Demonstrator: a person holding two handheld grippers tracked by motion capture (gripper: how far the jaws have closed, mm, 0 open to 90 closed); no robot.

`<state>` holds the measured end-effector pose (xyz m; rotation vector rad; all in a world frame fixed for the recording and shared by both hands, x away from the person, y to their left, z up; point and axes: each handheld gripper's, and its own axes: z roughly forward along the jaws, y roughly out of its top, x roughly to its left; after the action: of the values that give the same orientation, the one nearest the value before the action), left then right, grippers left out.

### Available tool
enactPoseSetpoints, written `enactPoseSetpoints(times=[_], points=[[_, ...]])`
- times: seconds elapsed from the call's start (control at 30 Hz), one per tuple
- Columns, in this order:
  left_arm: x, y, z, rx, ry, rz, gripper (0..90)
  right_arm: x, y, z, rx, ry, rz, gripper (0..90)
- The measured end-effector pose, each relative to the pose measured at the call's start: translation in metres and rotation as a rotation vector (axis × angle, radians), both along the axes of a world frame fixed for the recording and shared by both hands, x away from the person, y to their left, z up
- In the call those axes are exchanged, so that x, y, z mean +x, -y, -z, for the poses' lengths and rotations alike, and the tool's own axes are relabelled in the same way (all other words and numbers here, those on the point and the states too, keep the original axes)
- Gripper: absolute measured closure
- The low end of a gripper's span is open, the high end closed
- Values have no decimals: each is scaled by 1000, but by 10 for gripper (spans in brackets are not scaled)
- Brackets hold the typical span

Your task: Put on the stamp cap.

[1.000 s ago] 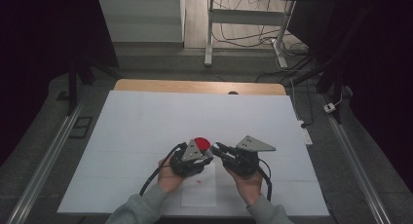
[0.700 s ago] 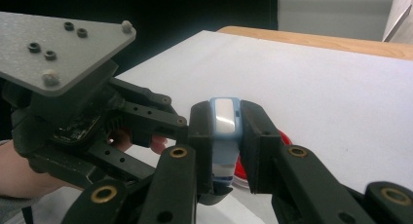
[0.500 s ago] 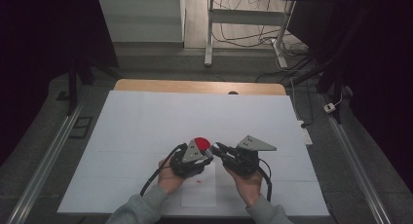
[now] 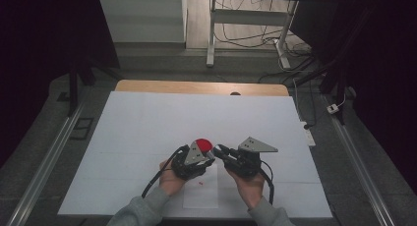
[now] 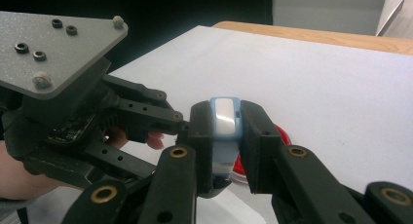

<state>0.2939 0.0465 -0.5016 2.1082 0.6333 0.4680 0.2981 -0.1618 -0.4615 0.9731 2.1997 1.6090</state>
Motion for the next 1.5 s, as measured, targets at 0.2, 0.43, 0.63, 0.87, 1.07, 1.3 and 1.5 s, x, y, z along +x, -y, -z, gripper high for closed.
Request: enactPoseSetpoints(times=[0.2,0.43,0.63,0.87,1.07,1.3,1.5], points=[[0,0,1,1,4,0,655,0,-1,0,-5,-11,6,754],[-1,0,1,-3,9,4,655,-3,-2,-5,-24,-2,21,754],[-2,0,1,8,13,2,655,0,-1,-3,-12,-25,20,754],[-2,1,2,28,24,2,656,3,1,1,17,-69,20,754],[-4,2,2,39,46,8,657,8,6,3,73,-131,10,755],[-6,3,1,52,66,4,658,9,6,4,76,-138,4,755],[-6,3,2,62,73,1,658,8,3,7,61,-136,2,756]])
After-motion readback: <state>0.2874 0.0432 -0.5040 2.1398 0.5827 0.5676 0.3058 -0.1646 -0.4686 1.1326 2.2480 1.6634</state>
